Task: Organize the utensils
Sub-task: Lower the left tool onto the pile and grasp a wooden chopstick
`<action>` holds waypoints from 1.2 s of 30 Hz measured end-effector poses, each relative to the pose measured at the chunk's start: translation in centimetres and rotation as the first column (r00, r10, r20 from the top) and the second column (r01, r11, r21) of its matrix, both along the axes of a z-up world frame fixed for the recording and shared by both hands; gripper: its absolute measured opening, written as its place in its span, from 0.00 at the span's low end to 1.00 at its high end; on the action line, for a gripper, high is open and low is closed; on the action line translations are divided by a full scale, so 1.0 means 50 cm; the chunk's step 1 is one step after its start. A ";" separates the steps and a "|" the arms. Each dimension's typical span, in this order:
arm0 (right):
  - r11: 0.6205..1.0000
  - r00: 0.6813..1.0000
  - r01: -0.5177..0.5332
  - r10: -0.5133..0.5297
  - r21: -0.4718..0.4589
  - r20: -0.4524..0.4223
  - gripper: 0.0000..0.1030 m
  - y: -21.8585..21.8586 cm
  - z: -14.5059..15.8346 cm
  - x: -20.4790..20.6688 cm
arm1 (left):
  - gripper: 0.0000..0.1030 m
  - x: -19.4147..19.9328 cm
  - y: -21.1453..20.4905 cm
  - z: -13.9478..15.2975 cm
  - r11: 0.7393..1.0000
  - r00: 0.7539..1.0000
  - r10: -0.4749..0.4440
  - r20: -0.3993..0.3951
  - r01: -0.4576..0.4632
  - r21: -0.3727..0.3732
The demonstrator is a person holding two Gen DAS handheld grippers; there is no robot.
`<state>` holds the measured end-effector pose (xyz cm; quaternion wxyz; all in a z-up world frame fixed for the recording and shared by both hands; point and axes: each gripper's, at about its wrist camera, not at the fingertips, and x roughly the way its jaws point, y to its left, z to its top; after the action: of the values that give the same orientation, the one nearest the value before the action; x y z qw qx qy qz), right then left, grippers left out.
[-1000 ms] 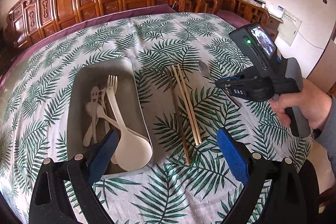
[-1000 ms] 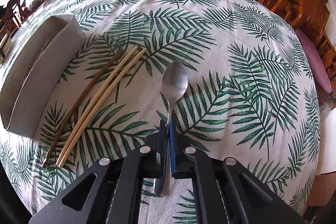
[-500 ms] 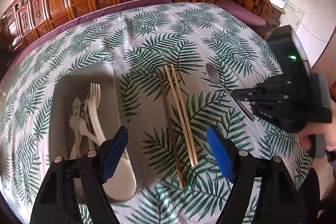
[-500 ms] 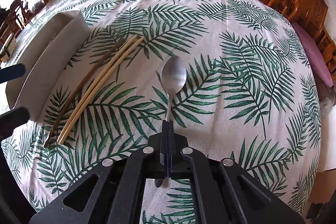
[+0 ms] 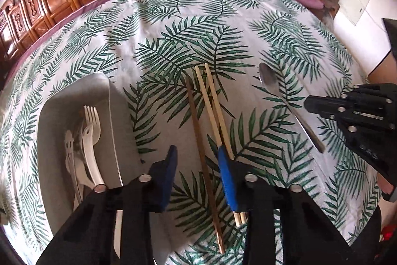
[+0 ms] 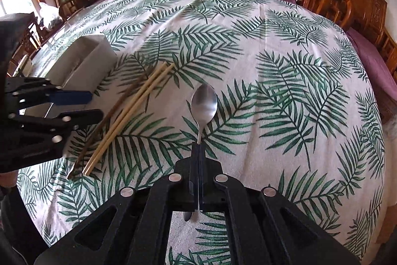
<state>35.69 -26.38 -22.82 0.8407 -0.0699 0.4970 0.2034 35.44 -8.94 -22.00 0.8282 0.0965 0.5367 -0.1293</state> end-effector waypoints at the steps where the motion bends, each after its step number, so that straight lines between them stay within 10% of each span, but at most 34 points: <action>1: 1.000 1.000 0.001 -0.001 0.004 0.003 0.01 -0.001 0.002 0.001 | 0.27 0.005 -0.002 -0.001 1.000 1.000 -0.002 -0.002 0.002 0.004; 12: 1.000 1.000 0.004 -0.003 -0.018 0.012 0.22 0.004 -0.008 0.008 | 0.17 0.038 -0.016 -0.040 0.998 0.998 -0.005 -0.063 0.009 0.062; 36: 0.996 0.999 0.022 -0.024 -0.086 -0.028 0.12 0.031 -0.049 0.062 | 0.04 0.020 -0.013 0.021 0.999 0.999 0.008 0.034 -0.006 -0.043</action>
<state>38.78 -24.85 -25.28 0.8320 -0.0973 0.5180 0.1731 36.45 -9.61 -20.94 0.8397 0.0790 0.5197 -0.1362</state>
